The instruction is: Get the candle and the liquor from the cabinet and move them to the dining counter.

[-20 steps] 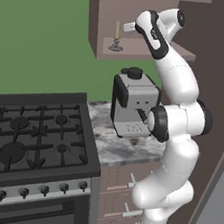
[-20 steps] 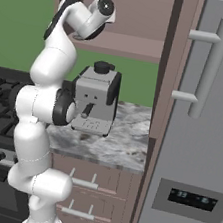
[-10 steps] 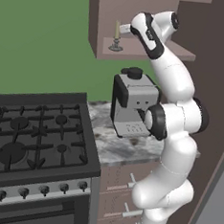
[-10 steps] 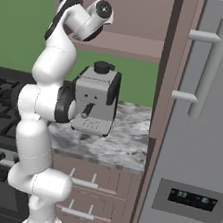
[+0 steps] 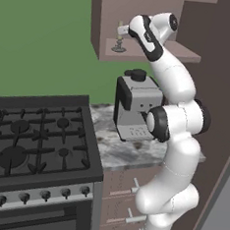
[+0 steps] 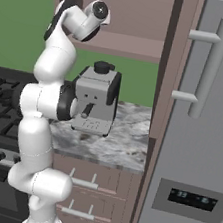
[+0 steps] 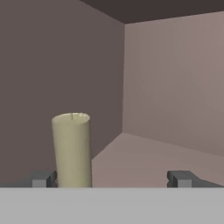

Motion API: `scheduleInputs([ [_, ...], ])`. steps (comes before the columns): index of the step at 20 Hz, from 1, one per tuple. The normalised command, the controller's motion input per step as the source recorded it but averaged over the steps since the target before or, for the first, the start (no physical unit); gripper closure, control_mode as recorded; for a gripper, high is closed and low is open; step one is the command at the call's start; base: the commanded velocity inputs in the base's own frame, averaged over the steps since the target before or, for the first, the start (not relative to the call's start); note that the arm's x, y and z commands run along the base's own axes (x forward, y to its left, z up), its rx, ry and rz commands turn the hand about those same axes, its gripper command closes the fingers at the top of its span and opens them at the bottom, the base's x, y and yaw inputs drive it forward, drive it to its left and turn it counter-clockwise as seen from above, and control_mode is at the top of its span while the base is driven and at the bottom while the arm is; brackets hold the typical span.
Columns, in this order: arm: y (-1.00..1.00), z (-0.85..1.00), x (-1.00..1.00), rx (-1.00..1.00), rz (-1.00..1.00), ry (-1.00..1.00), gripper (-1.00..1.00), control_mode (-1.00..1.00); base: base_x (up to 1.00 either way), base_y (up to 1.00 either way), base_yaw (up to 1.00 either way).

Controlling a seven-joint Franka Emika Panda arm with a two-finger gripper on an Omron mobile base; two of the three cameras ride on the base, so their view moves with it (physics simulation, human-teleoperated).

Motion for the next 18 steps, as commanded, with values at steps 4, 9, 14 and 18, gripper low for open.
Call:
scheduleInputs([
  [4,0.05,0.00,0.12,0.00,0.00,0.00,-1.00,-1.00,0.00,0.00,0.00],
  [9,0.04,0.00,0.11,0.00,0.00,0.00,-1.00,-1.00,0.00,0.00,0.00],
  [14,0.10,0.00,0.15,0.00,0.00,0.00,-1.00,-1.00,0.00,0.00,0.00],
  [18,0.11,0.00,0.10,0.00,0.00,0.00,-1.00,-1.00,0.00,0.00,0.00],
])
